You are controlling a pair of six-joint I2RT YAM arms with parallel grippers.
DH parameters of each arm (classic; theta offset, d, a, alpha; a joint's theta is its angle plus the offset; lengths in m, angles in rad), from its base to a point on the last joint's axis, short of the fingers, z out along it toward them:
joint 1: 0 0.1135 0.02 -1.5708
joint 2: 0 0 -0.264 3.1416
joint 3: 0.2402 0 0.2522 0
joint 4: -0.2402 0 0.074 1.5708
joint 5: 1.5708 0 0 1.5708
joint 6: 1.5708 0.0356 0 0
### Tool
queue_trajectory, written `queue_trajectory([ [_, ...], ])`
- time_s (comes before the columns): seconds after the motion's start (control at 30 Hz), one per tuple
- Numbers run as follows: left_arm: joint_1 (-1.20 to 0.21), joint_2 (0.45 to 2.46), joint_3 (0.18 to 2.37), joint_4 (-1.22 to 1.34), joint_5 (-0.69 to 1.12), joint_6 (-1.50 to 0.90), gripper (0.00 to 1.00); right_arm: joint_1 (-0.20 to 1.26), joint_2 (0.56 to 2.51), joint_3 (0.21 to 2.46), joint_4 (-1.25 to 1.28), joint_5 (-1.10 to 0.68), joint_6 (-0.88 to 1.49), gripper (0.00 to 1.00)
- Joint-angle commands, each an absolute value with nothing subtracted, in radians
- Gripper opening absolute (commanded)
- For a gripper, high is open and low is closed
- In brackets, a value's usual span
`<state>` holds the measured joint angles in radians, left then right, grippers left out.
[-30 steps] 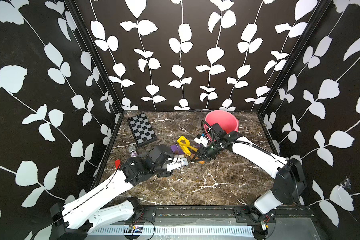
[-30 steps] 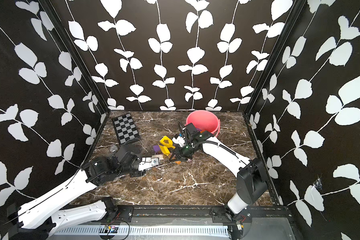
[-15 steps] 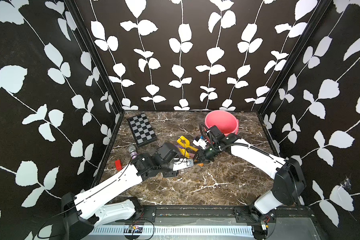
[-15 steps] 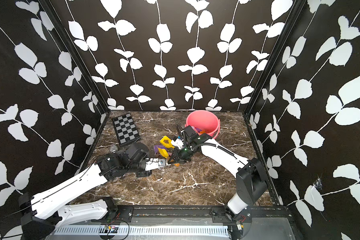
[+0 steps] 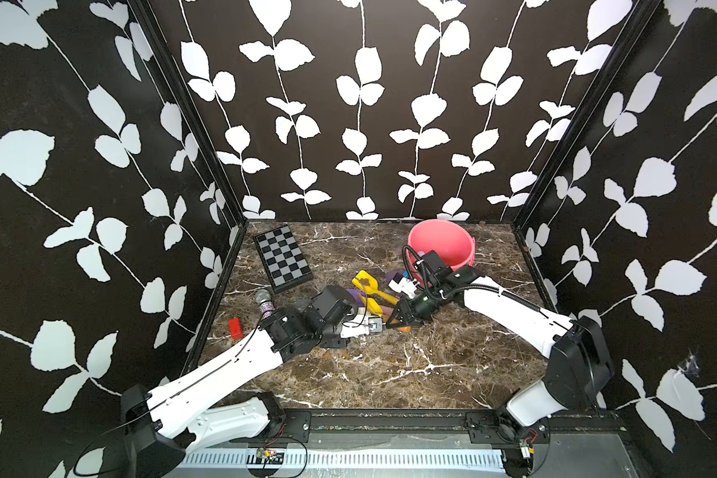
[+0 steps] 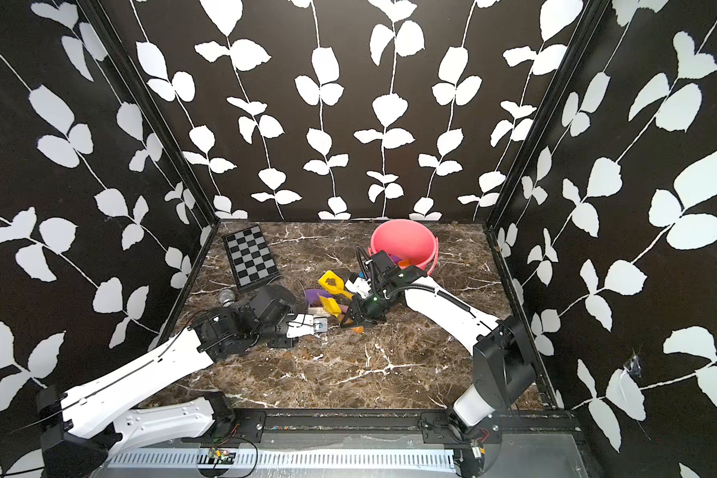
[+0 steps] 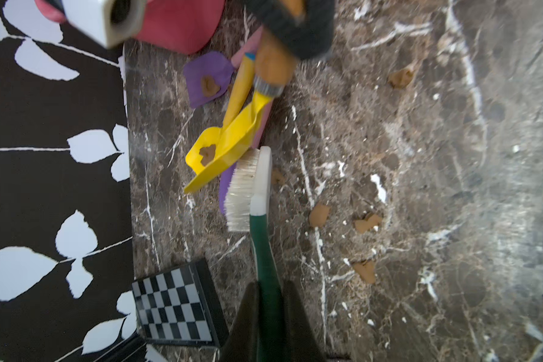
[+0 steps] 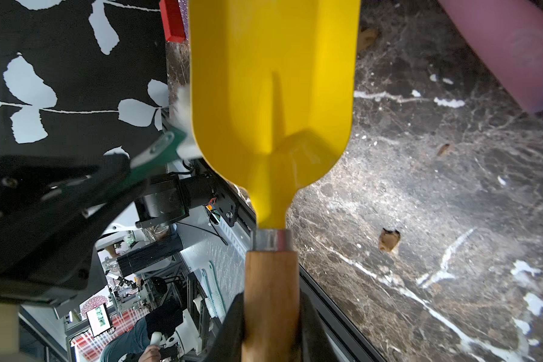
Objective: Brush the soil off the hand trowel and place it into the bucket
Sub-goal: Brush off the soil from the hand trowel.
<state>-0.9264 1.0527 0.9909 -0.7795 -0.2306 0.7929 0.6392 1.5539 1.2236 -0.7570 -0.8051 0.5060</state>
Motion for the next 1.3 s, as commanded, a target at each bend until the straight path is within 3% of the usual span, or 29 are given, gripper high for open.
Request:
queue_trajectory([
  [0.0, -0.924, 1.029, 0.994, -0.806, -0.239, 0.826, 0.0, 0.63, 1.52, 1.216, -0.779, -0.828, 0.484, 0.0],
  [0.13, -0.933, 1.044, 1.032, -0.836, -0.087, 0.817, 0.0, 0.641, 1.534, 1.211, -0.721, -0.849, 0.525, 0.0],
  [0.27, -0.951, 1.055, 1.041, -0.78, -0.066, 0.847, 0.0, 0.674, 1.561, 1.22, -0.717, -0.867, 0.521, 0.0],
  [0.73, -0.951, 0.962, 0.909, -0.694, -0.409, 1.098, 0.0, 0.639, 1.535, 1.227, -0.955, -0.901, 0.284, 0.0],
  [1.03, -0.965, 0.961, 0.948, -0.791, -0.183, 1.087, 0.0, 0.61, 1.544, 1.244, -0.861, -0.943, 0.369, 0.0],
  [1.27, -0.988, 0.979, 0.958, -0.71, -0.161, 1.114, 0.0, 0.659, 1.592, 1.268, -0.882, -0.956, 0.342, 0.0],
])
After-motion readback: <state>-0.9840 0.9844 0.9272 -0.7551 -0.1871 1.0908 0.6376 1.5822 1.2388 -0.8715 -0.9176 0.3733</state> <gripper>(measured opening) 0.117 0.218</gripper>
